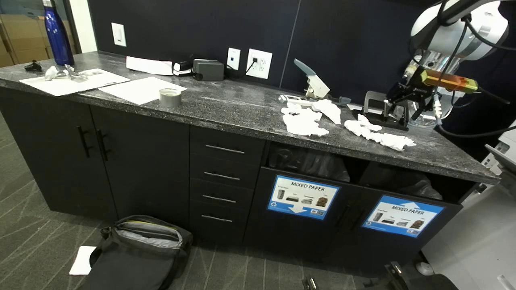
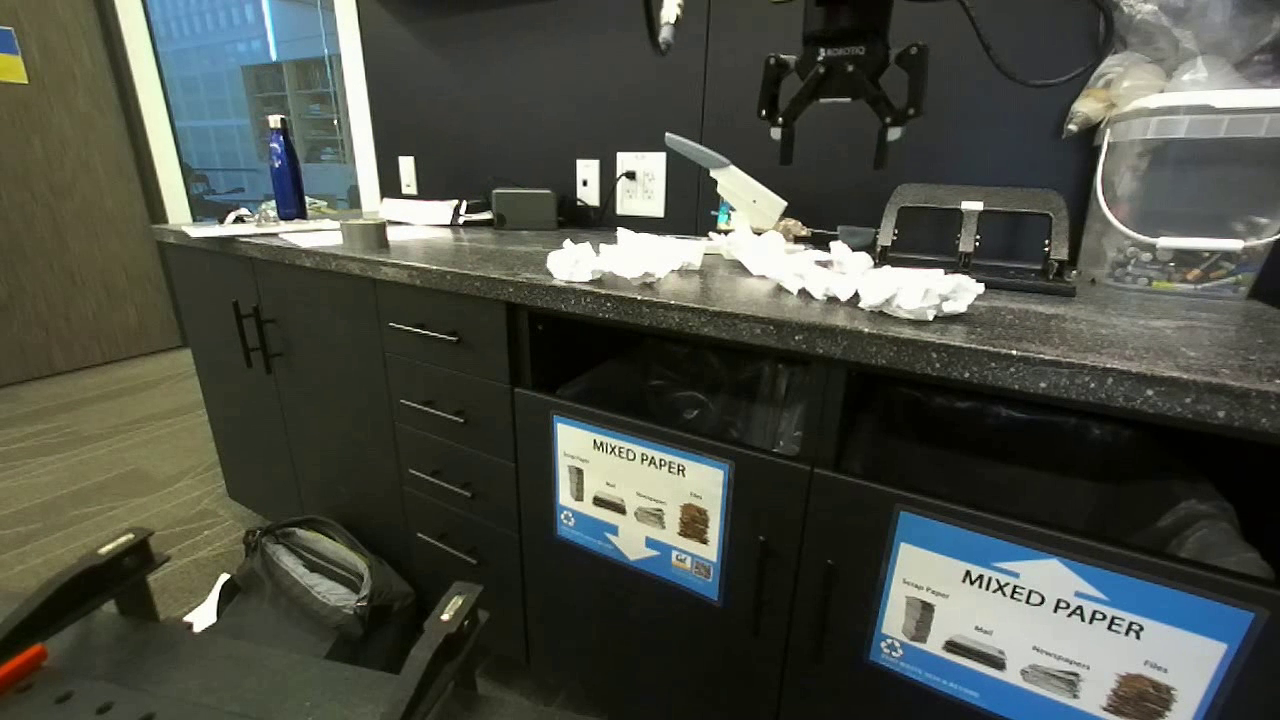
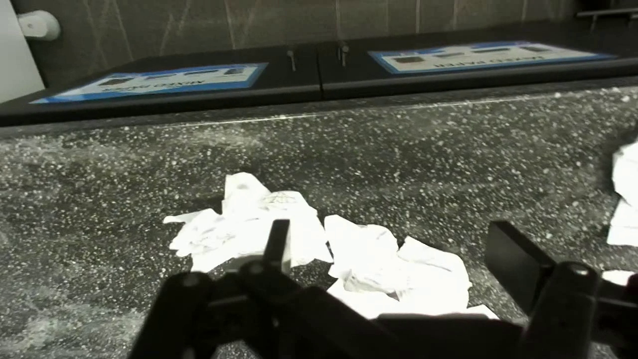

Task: Put all the white pieces of paper in the left bin

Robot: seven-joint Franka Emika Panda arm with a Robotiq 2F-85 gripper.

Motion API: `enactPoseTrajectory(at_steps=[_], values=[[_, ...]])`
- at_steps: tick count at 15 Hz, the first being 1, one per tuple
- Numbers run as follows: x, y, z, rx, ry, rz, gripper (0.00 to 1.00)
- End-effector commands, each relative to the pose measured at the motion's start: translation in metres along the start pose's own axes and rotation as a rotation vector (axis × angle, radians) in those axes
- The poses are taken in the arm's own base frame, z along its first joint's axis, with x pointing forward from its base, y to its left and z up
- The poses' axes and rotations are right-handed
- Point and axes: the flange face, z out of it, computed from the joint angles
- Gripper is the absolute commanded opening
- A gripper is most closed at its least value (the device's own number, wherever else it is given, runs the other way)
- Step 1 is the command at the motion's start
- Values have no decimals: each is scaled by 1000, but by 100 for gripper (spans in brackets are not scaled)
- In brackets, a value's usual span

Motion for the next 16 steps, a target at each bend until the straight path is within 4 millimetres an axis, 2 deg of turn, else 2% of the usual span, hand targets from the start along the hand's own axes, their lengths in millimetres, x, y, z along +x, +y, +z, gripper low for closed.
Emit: enactPoseTrajectory(at_steps=[1, 6, 10, 13, 16], values=[[42, 34, 29, -43, -54, -88, 100], [77, 68, 86, -96, -51, -82, 100], [97, 82, 119, -153, -67, -87, 100], [104, 85, 136, -145, -118, -102, 100], [110, 83, 139, -132, -136, -94, 100]])
